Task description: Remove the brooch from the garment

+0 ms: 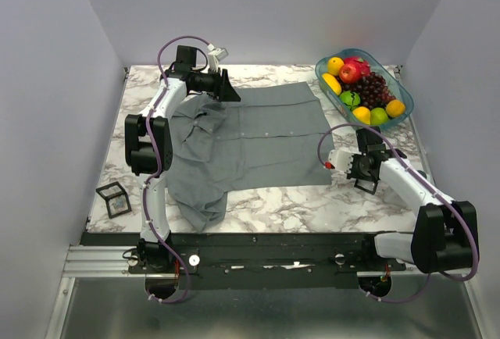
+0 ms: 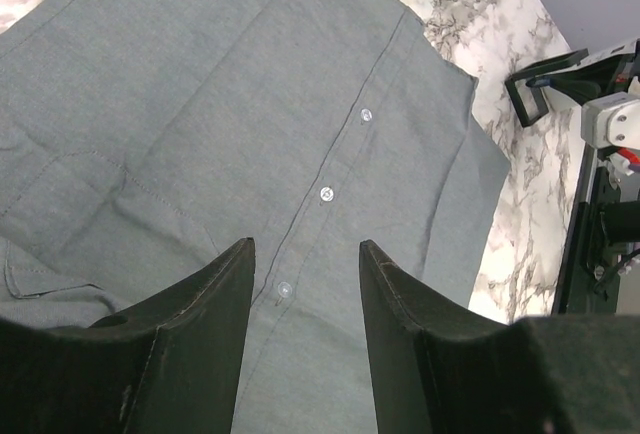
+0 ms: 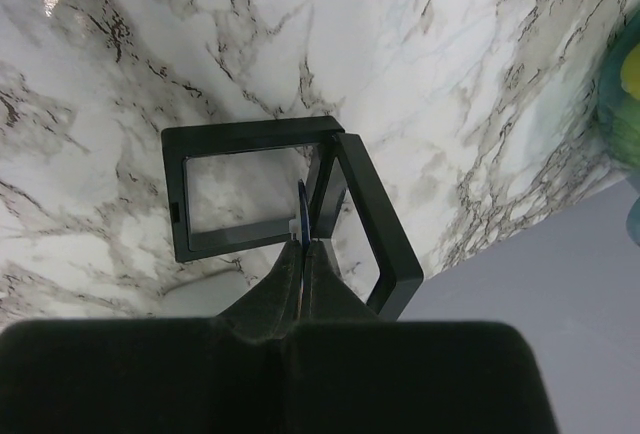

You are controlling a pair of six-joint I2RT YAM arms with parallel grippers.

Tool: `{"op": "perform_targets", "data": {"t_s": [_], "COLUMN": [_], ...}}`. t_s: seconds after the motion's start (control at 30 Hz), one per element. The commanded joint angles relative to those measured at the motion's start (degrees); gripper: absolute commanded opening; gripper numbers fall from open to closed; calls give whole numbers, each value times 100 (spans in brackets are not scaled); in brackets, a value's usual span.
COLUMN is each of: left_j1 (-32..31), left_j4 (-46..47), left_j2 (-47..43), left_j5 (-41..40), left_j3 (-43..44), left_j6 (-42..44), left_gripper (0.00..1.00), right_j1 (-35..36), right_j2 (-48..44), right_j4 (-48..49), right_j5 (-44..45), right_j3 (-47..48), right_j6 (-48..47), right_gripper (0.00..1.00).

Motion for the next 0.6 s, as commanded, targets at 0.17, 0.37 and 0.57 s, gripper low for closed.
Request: {"op": "perform_targets", "data": {"t_s": [0.17, 0.37, 0.57], "left_j1": [6, 6, -3], "left_j4": [162, 162, 162], "left_j2": [-180, -189, -189], "left_j5": [193, 184, 175], "left_j3": [-64, -107, -125], "left_j6": [-104, -86, -95], "left_gripper": [55, 55, 55], "right_j1": [-26, -18, -18], "right_j2": [228, 430, 536], "right_j4": [248, 292, -191], "right_j5": [320, 267, -83], "right_j3": [-89, -221, 94], "right_j6": [-4, 66, 504], "right_gripper": [0, 0, 8]}}
